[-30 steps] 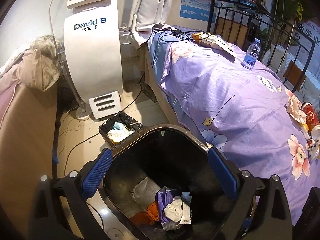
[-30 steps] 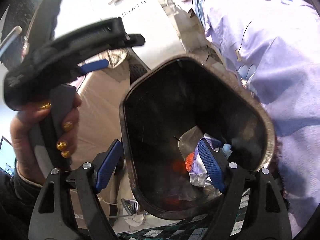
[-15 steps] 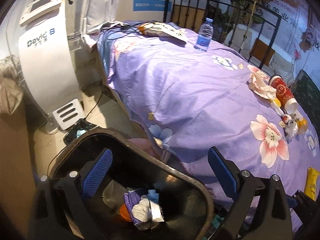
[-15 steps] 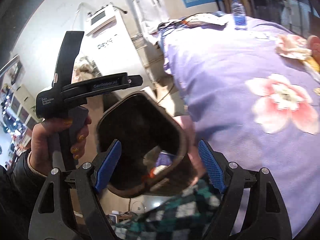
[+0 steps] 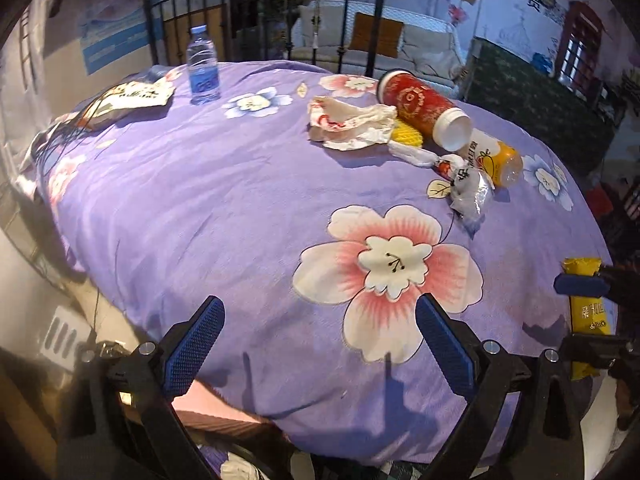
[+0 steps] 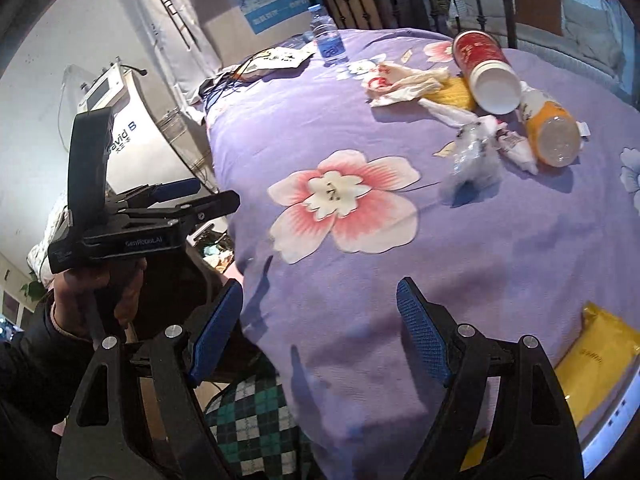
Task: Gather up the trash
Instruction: 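Grasp the white paper bag with the left gripper while the right gripper grasps clear plastic wrap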
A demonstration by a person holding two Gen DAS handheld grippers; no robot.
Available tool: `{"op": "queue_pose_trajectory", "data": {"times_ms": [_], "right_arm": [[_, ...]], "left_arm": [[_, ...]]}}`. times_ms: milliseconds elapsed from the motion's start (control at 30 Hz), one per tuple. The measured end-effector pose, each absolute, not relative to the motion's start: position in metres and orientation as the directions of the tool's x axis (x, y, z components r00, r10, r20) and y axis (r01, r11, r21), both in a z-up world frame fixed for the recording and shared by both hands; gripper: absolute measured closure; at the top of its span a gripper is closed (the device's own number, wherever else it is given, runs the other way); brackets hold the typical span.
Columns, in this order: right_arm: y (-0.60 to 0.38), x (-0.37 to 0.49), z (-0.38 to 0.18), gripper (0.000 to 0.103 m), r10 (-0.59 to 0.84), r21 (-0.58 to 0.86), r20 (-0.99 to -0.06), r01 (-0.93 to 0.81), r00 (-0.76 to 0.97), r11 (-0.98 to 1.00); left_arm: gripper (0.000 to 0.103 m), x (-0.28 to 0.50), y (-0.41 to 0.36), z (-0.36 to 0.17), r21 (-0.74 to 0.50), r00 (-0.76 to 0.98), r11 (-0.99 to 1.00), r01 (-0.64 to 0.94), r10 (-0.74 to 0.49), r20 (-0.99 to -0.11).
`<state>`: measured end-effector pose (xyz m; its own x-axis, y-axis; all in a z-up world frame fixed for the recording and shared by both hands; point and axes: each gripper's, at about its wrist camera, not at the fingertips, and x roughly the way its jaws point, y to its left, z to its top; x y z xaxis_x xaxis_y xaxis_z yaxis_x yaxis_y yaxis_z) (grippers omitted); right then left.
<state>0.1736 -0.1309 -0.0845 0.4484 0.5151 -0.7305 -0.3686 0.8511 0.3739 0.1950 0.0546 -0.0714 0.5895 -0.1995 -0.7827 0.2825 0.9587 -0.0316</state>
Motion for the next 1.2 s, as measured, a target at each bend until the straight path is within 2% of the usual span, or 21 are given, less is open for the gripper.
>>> {"op": "queue_pose_trajectory", "data": {"times_ms": [100,267,367,600,667,700,733,800,833,867,1000,1067,1133,1167,1200], "right_arm": [[-0.141,0.191,-0.076,0.024,0.471,0.330,-0.753,-0.355,0.459,0.875],[-0.151,0.230,-0.083,0.024,0.374,0.237,-0.814,-0.335,0.444,0.912],[-0.157,0.263,-0.099,0.025,0.362,0.263,-0.844,-0.283,0.396,0.922],[-0.159,0.328,-0.127,0.035,0.289,0.237,-0.893,-0.186,0.346,0.954],[-0.160,0.340,-0.136,0.045,0.276,0.229,-0.905,-0.175,0.325,0.958],[-0.160,0.344,-0.141,0.055,0.279,0.235,-0.910,-0.173,0.307,0.956],[-0.161,0.345,-0.145,0.061,0.285,0.245,-0.913,-0.169,0.292,0.955],[-0.168,0.345,-0.149,0.069,0.288,0.254,-0.912,-0.150,0.292,0.955],[-0.171,0.344,-0.148,0.086,0.289,0.255,-0.909,-0.150,0.300,0.955],[-0.174,0.343,-0.147,0.091,0.296,0.262,-0.906,-0.149,0.302,0.953],[-0.190,0.335,-0.135,0.091,0.354,0.332,-0.882,-0.122,0.312,0.935],[-0.191,0.329,-0.127,0.091,0.330,0.298,-0.883,-0.145,0.334,0.943],[-0.191,0.323,-0.119,0.093,0.334,0.296,-0.873,-0.159,0.354,0.942],[-0.192,0.321,-0.117,0.093,0.349,0.310,-0.867,-0.163,0.356,0.937],[-0.192,0.318,-0.114,0.093,0.362,0.322,-0.861,-0.167,0.357,0.932]], "left_arm": [[0.009,0.217,0.034,-0.075,0.007,0.570,0.940,0.341,-0.201,-0.797],[0.009,0.251,0.017,-0.074,0.003,0.557,0.920,0.391,-0.234,-0.797],[0.009,0.272,0.009,-0.075,-0.013,0.544,0.910,0.414,-0.259,-0.798],[0.009,0.316,-0.010,-0.078,0.036,0.554,0.904,0.427,-0.230,-0.800],[0.009,0.325,-0.017,-0.080,0.073,0.559,0.897,0.436,-0.207,-0.803],[0.009,0.330,-0.020,-0.082,0.090,0.564,0.895,0.436,-0.194,-0.803],[0.009,0.334,-0.022,-0.083,0.105,0.567,0.893,0.437,-0.183,-0.803],[0.009,0.344,-0.029,-0.088,0.131,0.568,0.887,0.444,-0.166,-0.806],[0.009,0.349,-0.032,-0.091,0.149,0.572,0.883,0.445,-0.152,-0.806],[0.009,0.354,-0.036,-0.094,0.176,0.580,0.879,0.442,-0.131,-0.804],[0.012,0.375,-0.047,-0.106,0.251,0.598,0.864,0.436,-0.070,-0.799],[0.019,0.384,-0.050,-0.111,0.256,0.592,0.864,0.434,-0.059,-0.804],[0.044,0.390,-0.052,-0.117,0.255,0.573,0.866,0.430,-0.044,-0.819],[0.051,0.392,-0.052,-0.120,0.247,0.562,0.870,0.427,-0.042,-0.826],[0.068,0.392,-0.051,-0.122,0.225,0.550,0.875,0.429,-0.055,-0.833]]}}
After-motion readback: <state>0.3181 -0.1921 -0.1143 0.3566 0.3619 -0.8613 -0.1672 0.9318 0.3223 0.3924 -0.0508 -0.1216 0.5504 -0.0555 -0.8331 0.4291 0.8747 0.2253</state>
